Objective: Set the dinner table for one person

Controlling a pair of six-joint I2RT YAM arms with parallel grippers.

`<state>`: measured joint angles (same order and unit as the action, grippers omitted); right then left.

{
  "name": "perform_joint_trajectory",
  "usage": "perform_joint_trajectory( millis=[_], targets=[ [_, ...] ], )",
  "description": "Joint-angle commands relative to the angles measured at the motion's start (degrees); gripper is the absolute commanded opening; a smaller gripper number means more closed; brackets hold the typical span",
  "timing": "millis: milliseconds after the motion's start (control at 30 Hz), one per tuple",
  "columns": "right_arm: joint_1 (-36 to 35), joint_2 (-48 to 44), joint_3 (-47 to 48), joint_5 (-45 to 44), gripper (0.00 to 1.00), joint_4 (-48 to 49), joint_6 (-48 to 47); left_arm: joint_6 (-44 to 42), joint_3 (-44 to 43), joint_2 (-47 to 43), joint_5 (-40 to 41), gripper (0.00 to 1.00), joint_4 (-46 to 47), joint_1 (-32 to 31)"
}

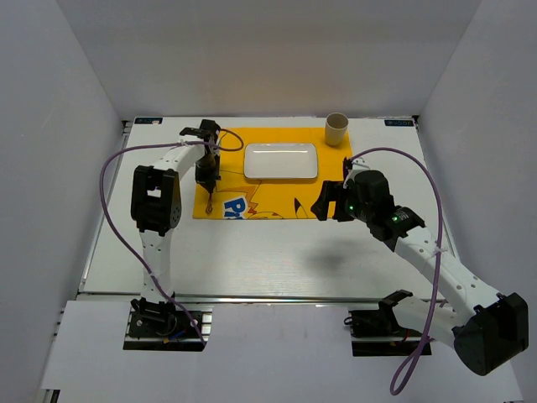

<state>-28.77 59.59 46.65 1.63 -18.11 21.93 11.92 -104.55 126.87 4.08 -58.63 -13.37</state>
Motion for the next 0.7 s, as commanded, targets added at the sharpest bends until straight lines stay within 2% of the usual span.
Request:
perform_joint_trajectory(
  millis=[0,267,667],
  targets=[
    [-0.1,-0.2,0.3,0.1,0.89,1.2,-1.0,0.2,-2.8,-2.4,1.1,0.0,-0.1,-0.8],
    [-0.1,0.3,0.1,0.2,0.89,1.5,-1.5,0.2,-3.2,-1.4,0.8,0.0,-0.4,-0.8],
    [-0.1,0.3,-1.0,0.7,0.89,2.4,-1.5,1.3,-2.4,0.0,1.7,0.11,-0.4,-0.8]
  ],
)
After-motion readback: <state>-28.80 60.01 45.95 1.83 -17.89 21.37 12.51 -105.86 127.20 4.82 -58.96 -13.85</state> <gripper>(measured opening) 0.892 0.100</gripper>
